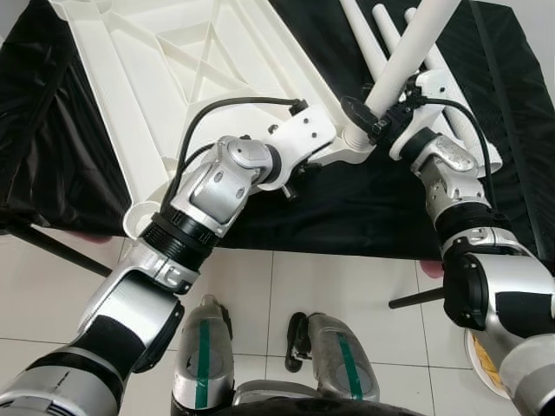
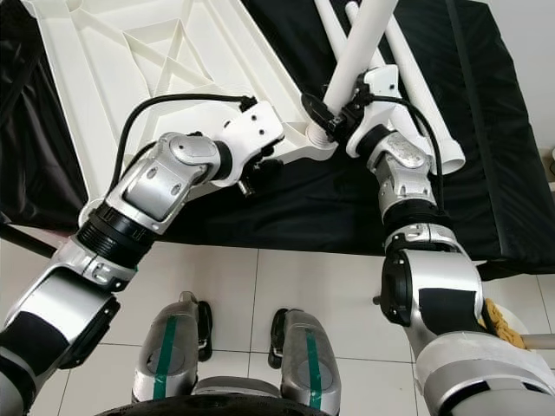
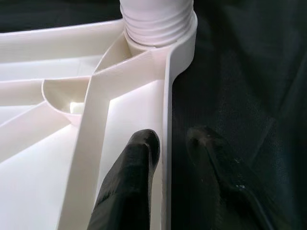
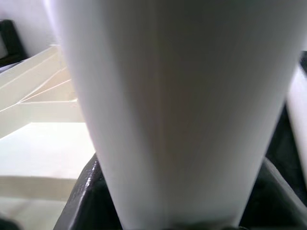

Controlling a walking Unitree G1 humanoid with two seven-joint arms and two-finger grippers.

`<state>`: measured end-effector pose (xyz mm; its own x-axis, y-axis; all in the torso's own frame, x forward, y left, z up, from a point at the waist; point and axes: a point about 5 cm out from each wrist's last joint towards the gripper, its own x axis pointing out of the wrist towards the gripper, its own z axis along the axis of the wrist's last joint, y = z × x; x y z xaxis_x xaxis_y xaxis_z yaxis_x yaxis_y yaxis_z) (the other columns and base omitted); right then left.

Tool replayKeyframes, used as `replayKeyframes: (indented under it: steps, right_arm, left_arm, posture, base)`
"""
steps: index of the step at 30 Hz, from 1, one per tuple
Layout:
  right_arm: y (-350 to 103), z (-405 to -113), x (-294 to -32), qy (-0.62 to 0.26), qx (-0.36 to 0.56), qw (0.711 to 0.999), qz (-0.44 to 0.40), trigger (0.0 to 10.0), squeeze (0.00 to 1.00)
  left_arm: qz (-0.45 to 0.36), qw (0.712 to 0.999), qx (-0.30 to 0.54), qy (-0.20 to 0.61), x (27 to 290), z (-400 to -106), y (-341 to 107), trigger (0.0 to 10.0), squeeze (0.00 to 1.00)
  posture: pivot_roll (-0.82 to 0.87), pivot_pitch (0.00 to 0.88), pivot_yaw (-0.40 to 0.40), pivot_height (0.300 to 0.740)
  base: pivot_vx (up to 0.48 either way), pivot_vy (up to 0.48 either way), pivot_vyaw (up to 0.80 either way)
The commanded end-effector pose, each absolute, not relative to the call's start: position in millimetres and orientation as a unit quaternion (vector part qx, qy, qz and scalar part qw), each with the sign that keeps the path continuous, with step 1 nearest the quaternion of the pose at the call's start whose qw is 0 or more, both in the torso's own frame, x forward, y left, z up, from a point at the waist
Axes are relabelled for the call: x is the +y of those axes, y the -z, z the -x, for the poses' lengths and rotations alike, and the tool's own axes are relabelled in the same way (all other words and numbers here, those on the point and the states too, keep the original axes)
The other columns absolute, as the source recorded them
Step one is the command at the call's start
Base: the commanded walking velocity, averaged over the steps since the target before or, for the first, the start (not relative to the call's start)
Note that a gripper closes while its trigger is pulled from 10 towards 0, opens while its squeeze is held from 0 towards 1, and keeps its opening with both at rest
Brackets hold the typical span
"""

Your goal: Building children table

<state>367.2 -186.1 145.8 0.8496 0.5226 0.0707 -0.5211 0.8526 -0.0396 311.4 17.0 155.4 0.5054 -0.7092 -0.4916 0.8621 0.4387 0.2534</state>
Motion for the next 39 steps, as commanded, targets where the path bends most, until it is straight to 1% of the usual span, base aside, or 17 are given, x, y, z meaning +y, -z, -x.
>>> replayKeyframes:
  steps: [1,6,8,10,12,17,19,22,23,25,26,27,29,32,33,35,39]
  right_arm:
    - [-137,-365,-199,-0.231,-0.022,0.973,0.006,10.0,0.00]
    - [-137,-365,-201,-0.222,-0.025,0.975,0.007,10.0,0.00]
    - [-135,-364,-204,-0.187,-0.029,0.982,0.007,10.0,0.00]
    - [-135,-364,-204,-0.187,-0.029,0.982,0.007,10.0,0.00]
    - [-131,-362,-204,-0.145,-0.034,0.989,0.003,10.0,0.00]
    - [-128,-361,-198,-0.109,-0.041,0.993,-0.007,10.0,0.00]
    - [-128,-361,-198,-0.109,-0.041,0.993,-0.007,10.0,0.00]
    - [-125,-358,-185,-0.082,-0.051,0.995,-0.025,10.0,0.00]
    - [-125,-358,-185,-0.082,-0.051,0.995,-0.025,10.0,0.00]
    - [-124,-355,-170,-0.043,-0.059,0.996,-0.046,10.0,0.00]
    - [-124,-355,-170,-0.043,-0.059,0.996,-0.046,10.0,0.00]
    - [-123,-354,-164,-0.018,-0.058,0.997,-0.055,10.0,0.00]
    - [-123,-354,-164,-0.018,-0.058,0.997,-0.055,10.0,0.00]
    - [-118,-348,-141,0.044,-0.046,0.996,-0.058,10.0,0.00]
    - [-118,-348,-141,0.044,-0.046,0.996,-0.058,10.0,0.00]
    - [-116,-345,-129,0.078,-0.039,0.994,-0.062,10.0,0.00]
    - [-117,-344,-125,0.074,-0.040,0.995,-0.055,10.0,0.00]
  left_arm:
    - [-0.243,0.830,0.160,0.476,15,-309,-155,10.0,0.00]
    - [-0.243,0.830,0.161,0.476,15,-309,-154,10.0,0.00]
    - [-0.243,0.829,0.161,0.477,14,-308,-154,10.0,0.00]
    - [-0.243,0.829,0.161,0.477,14,-308,-154,10.0,0.00]
    - [-0.243,0.829,0.161,0.478,14,-308,-153,10.0,0.00]
    - [-0.244,0.828,0.161,0.479,14,-307,-153,10.0,0.00]
    - [-0.244,0.828,0.161,0.479,14,-307,-153,10.0,0.00]
    - [-0.245,0.827,0.161,0.480,14,-307,-153,10.0,0.00]
    - [-0.245,0.827,0.161,0.480,14,-307,-153,10.0,0.00]
    - [-0.245,0.827,0.160,0.480,13,-307,-153,10.0,0.00]
    - [-0.245,0.827,0.160,0.480,13,-307,-153,10.0,0.00]
    - [-0.245,0.827,0.160,0.481,13,-307,-153,10.0,0.00]
    - [-0.245,0.827,0.160,0.481,13,-307,-153,10.0,0.00]
    - [-0.245,0.826,0.158,0.482,12,-307,-153,10.0,0.00]
    - [-0.245,0.826,0.158,0.482,12,-307,-153,10.0,0.00]
    - [-0.246,0.826,0.157,0.482,11,-307,-153,10.0,0.00]
    - [-0.245,0.826,0.157,0.482,11,-307,-153,10.0,0.00]
  posture:
    - [0.05,0.017,-0.037,0.740]
    - [0.05,0.017,-0.037,0.740]
    - [0.05,0.011,-0.040,0.740]
    - [0.05,0.011,-0.040,0.740]
    - [0.05,0.007,-0.040,0.740]
    - [0.05,0.004,-0.041,0.740]
    - [0.05,0.004,-0.041,0.740]
    - [0.05,0.002,-0.043,0.740]
    - [0.05,0.002,-0.043,0.740]
    - [0.05,0.001,-0.043,0.740]
    - [0.05,0.001,-0.043,0.740]
    - [0.04,0.000,-0.044,0.740]
    - [0.04,0.000,-0.044,0.740]
    - [0.04,0.000,-0.044,0.740]
    - [0.04,0.000,-0.044,0.740]
    - [0.04,0.000,-0.046,0.740]
    - [0.05,0.000,-0.051,0.740]
  base:
    - [0.000,0.000,0.00]
    - [0.000,0.000,0.00]
    - [0.000,0.000,0.00]
    - [0.000,0.000,0.00]
    - [0.000,0.000,0.00]
    - [0.000,0.000,0.00]
    - [0.000,0.000,0.00]
    - [0.000,0.000,0.00]
    - [0.000,0.000,0.00]
    - [0.000,0.000,0.00]
    - [0.000,0.000,0.00]
    - [0.000,0.000,0.00]
    - [0.000,0.000,0.00]
    - [0.000,0.000,0.00]
    - [0.000,0.000,0.00]
    - [0.000,0.000,0.00]
    - [0.000,0.000,0.00]
